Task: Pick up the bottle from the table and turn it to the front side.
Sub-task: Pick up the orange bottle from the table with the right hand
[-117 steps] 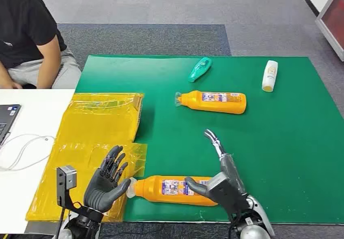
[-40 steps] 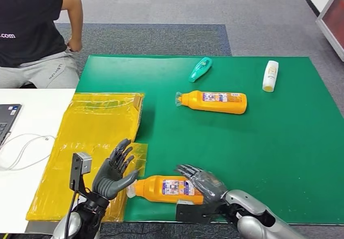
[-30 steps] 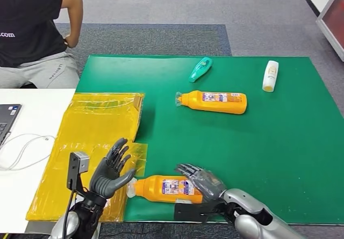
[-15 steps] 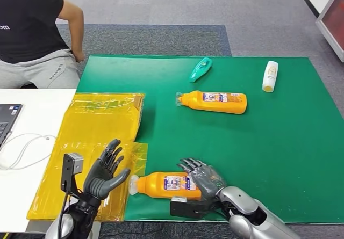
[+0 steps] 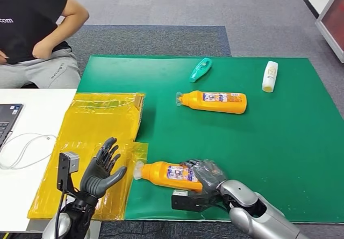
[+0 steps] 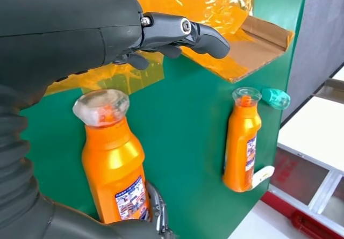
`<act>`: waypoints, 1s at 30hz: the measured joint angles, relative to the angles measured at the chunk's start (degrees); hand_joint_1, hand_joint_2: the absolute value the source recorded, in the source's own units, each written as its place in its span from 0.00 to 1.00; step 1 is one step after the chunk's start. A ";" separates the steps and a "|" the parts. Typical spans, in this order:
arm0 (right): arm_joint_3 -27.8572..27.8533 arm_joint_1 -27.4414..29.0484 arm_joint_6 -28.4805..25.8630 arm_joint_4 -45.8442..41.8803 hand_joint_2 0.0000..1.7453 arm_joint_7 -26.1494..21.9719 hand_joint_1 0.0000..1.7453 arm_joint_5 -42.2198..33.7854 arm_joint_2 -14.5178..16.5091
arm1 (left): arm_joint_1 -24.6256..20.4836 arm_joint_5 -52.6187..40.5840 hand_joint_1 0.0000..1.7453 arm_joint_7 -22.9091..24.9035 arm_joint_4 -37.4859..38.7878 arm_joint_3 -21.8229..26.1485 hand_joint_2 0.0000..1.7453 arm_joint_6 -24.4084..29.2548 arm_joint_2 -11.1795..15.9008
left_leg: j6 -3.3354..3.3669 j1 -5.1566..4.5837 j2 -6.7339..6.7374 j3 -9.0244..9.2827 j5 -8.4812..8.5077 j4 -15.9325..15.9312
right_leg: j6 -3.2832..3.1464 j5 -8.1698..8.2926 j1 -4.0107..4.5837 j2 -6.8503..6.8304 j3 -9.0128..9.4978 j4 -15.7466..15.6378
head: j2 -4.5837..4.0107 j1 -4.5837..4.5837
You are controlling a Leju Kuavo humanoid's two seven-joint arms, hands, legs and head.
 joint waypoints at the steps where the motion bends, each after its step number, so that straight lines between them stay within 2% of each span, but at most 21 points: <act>1: 0.02 -0.07 0.01 0.06 1.00 -0.03 1.00 0.04 0.00 | 0.00 -0.07 0.00 0.00 -0.01 0.08 1.00 -0.01 0.00 | 0.00 0.00 0.00 0.00 0.00 0.00 | 0.00 0.00 0.00 0.00 0.00 0.00 | 0.00 0.00; 6: -0.40 0.42 -3.25 0.13 1.00 -0.37 1.00 2.22 0.24 | 0.09 -0.86 0.00 0.00 -0.47 0.68 1.00 -0.27 -0.03 | 0.00 0.00 0.00 -0.01 0.00 0.00 | 0.00 0.00 0.00 0.00 -0.01 0.00 | 0.00 0.00; 9: -2.33 2.73 -6.93 -0.14 1.00 -3.13 1.00 0.49 1.26 | 0.12 -1.42 0.00 0.00 -1.02 0.96 1.00 -0.44 -0.13 | 0.00 0.00 -0.02 -0.05 0.00 0.00 | 0.00 0.00 0.00 -0.02 -0.04 0.00 | 0.00 0.01; 12: -6.48 6.89 -9.98 -1.83 1.00 -7.98 1.00 -7.60 3.36 | 0.09 1.18 0.00 -0.45 -1.79 1.17 1.00 -1.39 -0.37 | -0.02 0.01 -0.02 -0.10 0.00 0.00 | -0.03 0.00 0.01 -0.02 -0.10 0.01 | 0.00 0.00; 14: -9.67 9.81 -10.53 -4.02 1.00 -10.58 1.00 -14.21 5.63 | 0.07 6.84 0.00 -0.99 -2.66 1.24 1.00 -3.58 -0.68 | -0.02 0.01 -0.02 -0.17 0.00 0.00 | -0.04 0.00 0.01 -0.02 -0.20 0.02 | 0.00 -0.01; 18: -15.54 13.46 -6.82 -7.99 1.00 -13.65 1.00 -30.67 10.37 | 0.01 23.80 0.00 -1.28 -4.47 1.16 1.00 -12.18 -1.78 | -0.04 0.04 -0.02 -0.33 0.00 -0.01 | -0.07 -0.03 0.05 -0.01 -0.36 0.02 | 0.00 -0.01; 20: -17.59 14.14 -5.94 -9.23 1.00 -14.96 1.00 -34.52 12.35 | -0.19 29.69 0.00 -1.07 -5.00 0.87 1.00 -15.86 -2.53 | -0.05 0.04 -0.01 -0.35 0.00 -0.01 | -0.07 -0.03 0.05 -0.01 -0.39 0.02 | 0.00 -0.02; 24: -19.45 14.18 -6.04 -10.54 1.00 -17.39 1.00 -35.65 15.32 | -1.52 34.94 0.00 -0.30 -5.20 -1.19 1.00 -20.39 -4.19 | -0.04 0.01 0.00 -0.38 0.01 -0.01 | -0.05 -0.01 0.03 -0.02 -0.40 0.02 | 0.00 0.00; 30: -20.18 13.11 -7.83 -10.67 1.00 -18.11 1.00 -34.92 17.55 | -4.27 35.91 0.00 1.99 -4.47 -5.87 1.00 -21.09 -6.31 | 0.00 -0.01 0.00 -0.39 0.03 0.00 | -0.02 0.04 0.00 -0.02 -0.40 0.01 | 0.00 0.00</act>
